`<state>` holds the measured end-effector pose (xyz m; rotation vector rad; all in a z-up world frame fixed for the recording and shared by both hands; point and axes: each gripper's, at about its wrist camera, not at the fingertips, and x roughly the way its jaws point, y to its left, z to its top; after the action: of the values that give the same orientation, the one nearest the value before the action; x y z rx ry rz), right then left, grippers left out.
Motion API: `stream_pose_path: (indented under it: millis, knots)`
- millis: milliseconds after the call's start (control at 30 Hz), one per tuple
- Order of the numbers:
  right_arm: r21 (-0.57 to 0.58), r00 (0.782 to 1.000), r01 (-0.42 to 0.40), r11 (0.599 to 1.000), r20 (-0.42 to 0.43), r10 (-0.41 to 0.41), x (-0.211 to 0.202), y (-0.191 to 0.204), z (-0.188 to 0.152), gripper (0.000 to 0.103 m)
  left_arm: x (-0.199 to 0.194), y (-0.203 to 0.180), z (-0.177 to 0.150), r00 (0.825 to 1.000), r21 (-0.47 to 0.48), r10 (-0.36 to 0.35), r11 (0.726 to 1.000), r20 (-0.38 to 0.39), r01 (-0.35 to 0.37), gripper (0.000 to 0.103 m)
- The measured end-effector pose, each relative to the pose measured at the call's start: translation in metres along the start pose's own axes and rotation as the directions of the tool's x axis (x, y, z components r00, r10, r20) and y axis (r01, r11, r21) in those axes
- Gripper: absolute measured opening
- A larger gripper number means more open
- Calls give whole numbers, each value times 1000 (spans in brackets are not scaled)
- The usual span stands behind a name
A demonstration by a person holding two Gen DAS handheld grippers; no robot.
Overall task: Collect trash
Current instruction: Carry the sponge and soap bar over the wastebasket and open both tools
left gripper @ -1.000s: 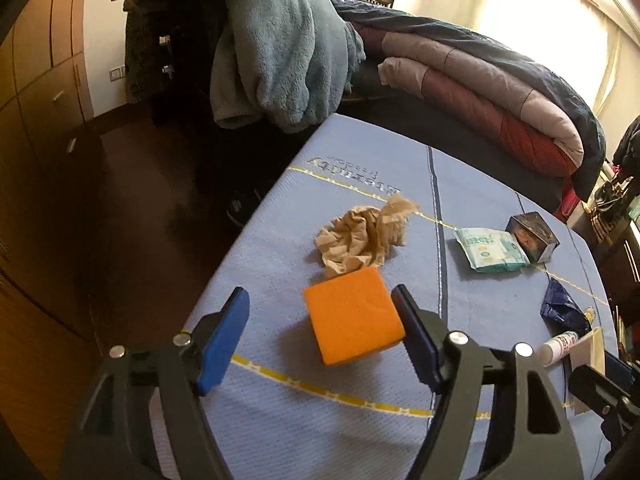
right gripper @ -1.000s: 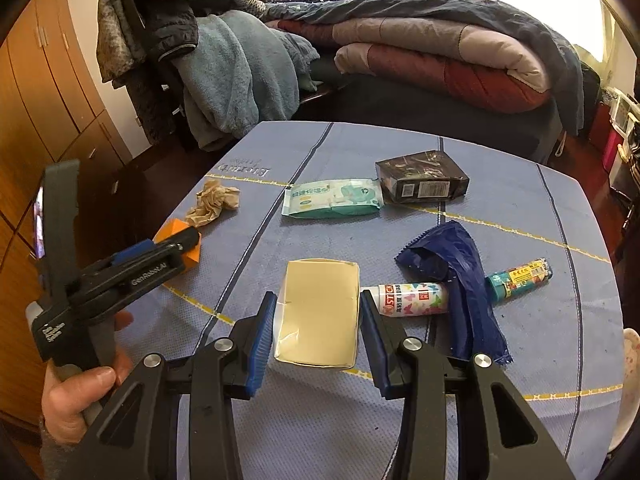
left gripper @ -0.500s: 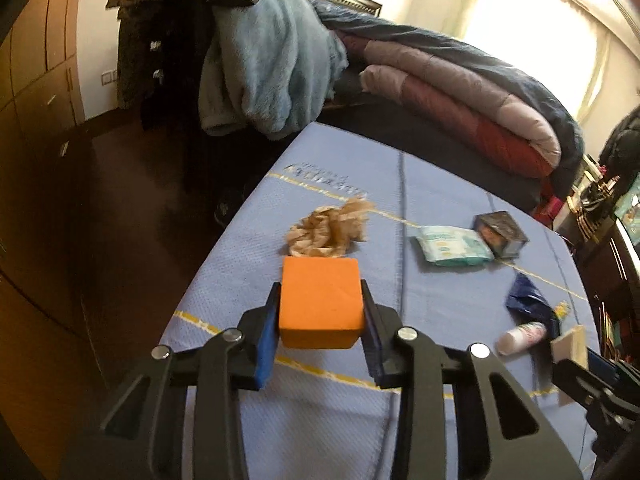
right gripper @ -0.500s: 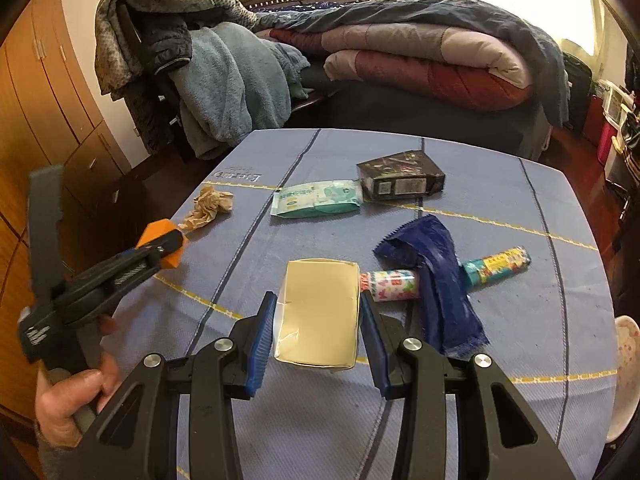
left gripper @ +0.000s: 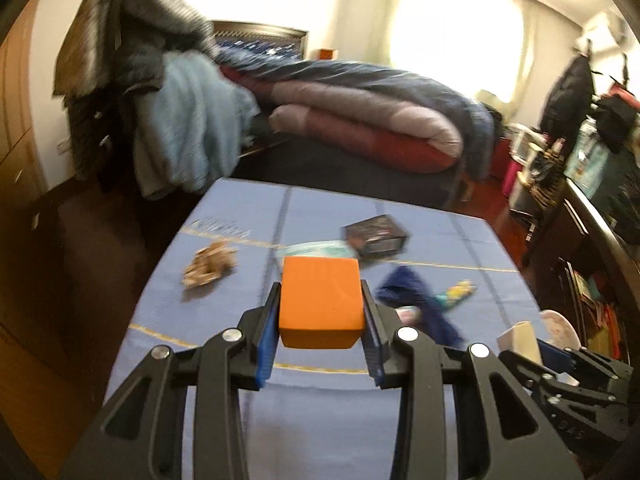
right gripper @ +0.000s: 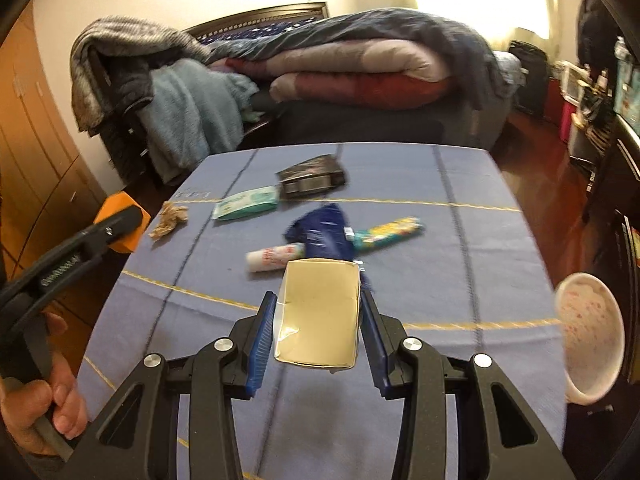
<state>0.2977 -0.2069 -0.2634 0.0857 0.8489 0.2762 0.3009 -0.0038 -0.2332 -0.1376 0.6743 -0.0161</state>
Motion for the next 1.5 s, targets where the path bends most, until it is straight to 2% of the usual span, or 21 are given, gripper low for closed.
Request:
stream_pose_path:
  millis: [233, 500, 800, 967, 1033, 1133, 1267, 1500]
  knots:
    - [52, 997, 65, 997, 38, -67, -33, -43, -15, 42, -17, -70, 5, 995, 106, -101, 989, 22, 98, 37]
    - [189, 985, 139, 972, 78, -156, -68, -116, -32, 42, -24, -162, 1, 968, 240, -252, 940, 7, 243, 37]
    - [341, 957, 223, 913, 104, -273, -97, -197, -49, 42, -12, -260, -9, 913, 348, -403, 850, -58, 397, 37]
    - [423, 933, 279, 862, 91, -347, -105, -242, -61, 42, 8, -319, -19, 877, 402, -465, 784, -126, 473, 37]
    - [452, 925, 297, 841, 82, -371, -105, -259, -65, 42, 21, -344, -26, 855, 415, -491, 751, -168, 513, 37]
    - [493, 911, 329, 805, 60, -409, -101, -288, -71, 42, 41, -379, -36, 831, 426, -509, 715, -226, 554, 37]
    - [521, 896, 359, 774, 40, -443, -92, -315, -75, 42, 71, -417, -49, 811, 438, -513, 684, -281, 584, 37]
    - [536, 880, 395, 746, 13, -474, -71, -346, -78, 42, 116, -454, -60, 784, 420, -509, 662, -357, 621, 40]
